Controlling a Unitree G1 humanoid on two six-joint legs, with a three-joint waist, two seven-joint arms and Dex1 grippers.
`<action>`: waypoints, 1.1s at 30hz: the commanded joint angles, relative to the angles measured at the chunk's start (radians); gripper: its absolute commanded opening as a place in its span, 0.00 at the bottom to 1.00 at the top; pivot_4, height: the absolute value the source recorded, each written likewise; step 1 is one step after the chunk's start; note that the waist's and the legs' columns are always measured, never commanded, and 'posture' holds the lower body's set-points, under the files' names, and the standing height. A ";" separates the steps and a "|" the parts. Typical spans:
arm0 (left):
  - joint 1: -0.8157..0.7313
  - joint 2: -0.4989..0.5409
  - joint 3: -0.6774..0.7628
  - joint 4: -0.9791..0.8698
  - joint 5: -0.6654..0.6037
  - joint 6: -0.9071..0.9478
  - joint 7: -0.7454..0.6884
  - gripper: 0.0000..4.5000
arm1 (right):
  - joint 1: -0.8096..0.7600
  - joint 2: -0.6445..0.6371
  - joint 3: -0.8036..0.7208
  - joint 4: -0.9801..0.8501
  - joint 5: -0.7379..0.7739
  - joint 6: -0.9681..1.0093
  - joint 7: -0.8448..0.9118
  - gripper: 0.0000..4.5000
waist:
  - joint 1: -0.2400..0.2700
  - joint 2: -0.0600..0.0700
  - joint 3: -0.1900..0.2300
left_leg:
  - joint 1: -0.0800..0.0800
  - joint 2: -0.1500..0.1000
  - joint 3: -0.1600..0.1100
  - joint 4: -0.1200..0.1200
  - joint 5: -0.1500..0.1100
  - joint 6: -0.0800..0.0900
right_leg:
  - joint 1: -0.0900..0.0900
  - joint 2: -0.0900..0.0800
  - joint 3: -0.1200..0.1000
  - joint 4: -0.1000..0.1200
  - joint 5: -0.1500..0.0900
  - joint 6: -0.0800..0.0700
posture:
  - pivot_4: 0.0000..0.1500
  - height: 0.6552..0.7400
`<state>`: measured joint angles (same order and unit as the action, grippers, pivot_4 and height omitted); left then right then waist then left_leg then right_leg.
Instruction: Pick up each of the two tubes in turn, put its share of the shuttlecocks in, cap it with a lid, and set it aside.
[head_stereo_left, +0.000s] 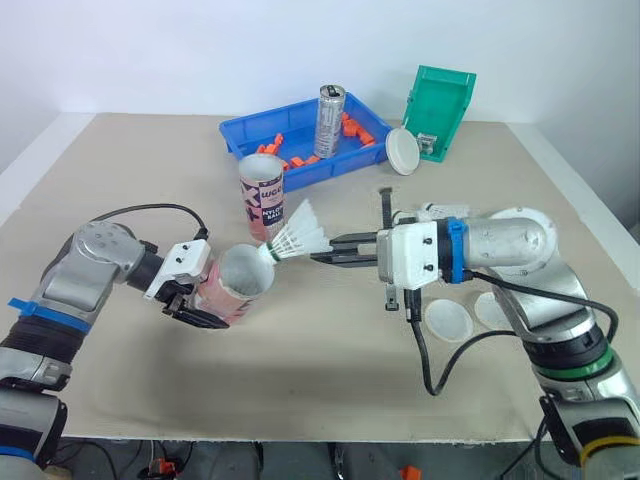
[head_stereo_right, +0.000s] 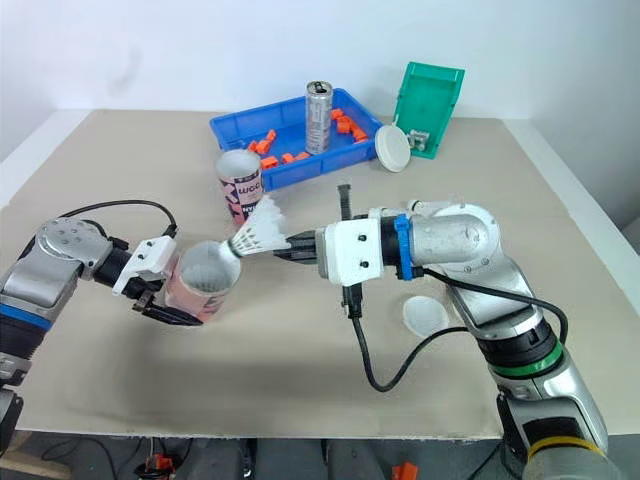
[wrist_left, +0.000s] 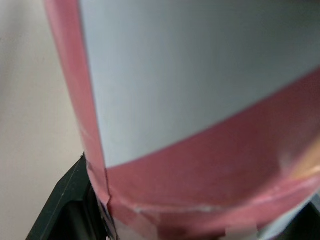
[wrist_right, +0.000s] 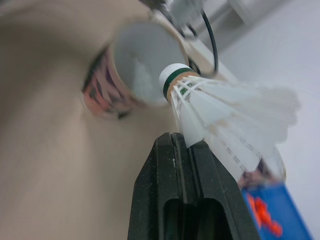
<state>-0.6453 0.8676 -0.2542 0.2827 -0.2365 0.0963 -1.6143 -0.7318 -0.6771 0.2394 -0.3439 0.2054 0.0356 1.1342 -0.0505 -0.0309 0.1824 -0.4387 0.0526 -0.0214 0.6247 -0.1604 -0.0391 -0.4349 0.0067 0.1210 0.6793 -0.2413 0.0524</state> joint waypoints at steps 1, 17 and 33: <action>0.006 0.007 0.032 -0.026 -0.007 0.010 0.000 0.68 | -0.033 0.024 0.034 0.001 -0.005 -0.043 0.034 0.01 | 0.001 0.000 0.000 | 0.000 0.000 0.000 0.000 0.000 0.000 | 0.000 0.000 0.000 0.000 0.000 0.000 | 1.00 1.00; -0.009 -0.006 0.032 -0.025 -0.001 0.017 0.000 0.68 | -0.144 0.096 0.130 0.154 -0.105 -0.136 0.112 0.70 | 0.002 0.000 0.000 | 0.000 0.001 0.000 0.000 0.000 0.000 | -0.001 0.001 0.000 0.002 -0.001 -0.001 | 1.00 1.00; -0.002 -0.008 0.031 -0.010 -0.005 0.005 0.000 0.68 | 0.455 -0.038 -0.592 -0.210 0.349 0.519 -0.272 0.82 | 0.007 0.000 0.000 | -0.001 0.000 -0.002 0.000 0.000 0.000 | 0.000 0.001 -0.001 0.002 -0.001 0.001 | 1.00 1.00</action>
<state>-0.6386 0.8510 -0.2400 0.2777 -0.2350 0.1125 -1.6156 -0.3220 -0.7062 -0.2474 -0.4607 0.5066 0.5157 0.9132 -0.0437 -0.0312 0.1821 -0.4397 0.0527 -0.0234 0.6246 -0.1604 -0.0392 -0.4353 0.0075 0.1203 0.6816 -0.2417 0.0541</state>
